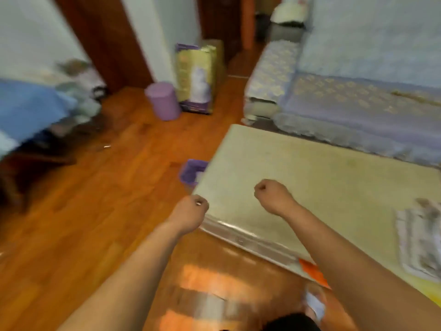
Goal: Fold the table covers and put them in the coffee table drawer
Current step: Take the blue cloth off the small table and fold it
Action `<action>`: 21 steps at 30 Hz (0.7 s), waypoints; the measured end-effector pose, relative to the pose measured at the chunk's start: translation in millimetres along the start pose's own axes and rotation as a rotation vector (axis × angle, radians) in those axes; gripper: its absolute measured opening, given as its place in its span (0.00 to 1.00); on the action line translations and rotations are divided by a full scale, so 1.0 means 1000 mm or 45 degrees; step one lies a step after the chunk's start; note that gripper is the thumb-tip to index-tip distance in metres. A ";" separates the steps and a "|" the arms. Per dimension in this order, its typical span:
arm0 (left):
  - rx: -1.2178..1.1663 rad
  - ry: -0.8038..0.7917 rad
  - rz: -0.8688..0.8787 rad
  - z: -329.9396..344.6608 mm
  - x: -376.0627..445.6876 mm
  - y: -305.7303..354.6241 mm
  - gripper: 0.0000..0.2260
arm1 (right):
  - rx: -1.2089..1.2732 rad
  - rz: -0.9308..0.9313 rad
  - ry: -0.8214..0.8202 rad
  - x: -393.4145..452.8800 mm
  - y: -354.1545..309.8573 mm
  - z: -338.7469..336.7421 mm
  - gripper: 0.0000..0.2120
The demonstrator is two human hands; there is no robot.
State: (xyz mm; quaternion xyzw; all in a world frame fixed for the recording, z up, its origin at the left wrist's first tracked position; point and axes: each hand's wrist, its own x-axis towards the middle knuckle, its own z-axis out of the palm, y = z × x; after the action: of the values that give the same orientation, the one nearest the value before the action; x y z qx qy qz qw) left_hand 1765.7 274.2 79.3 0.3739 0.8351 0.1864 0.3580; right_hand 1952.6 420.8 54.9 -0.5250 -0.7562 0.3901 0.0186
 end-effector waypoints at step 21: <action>-0.590 1.057 -0.502 -0.485 -0.123 -0.369 0.09 | -0.484 -0.982 -0.496 0.050 -0.658 0.280 0.05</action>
State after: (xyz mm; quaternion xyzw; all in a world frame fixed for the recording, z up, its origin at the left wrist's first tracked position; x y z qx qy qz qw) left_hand 1284.5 -80.8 248.8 0.0145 0.8983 0.4281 0.0979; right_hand 1294.8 206.6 242.3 -0.1168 -0.9435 0.3007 -0.0763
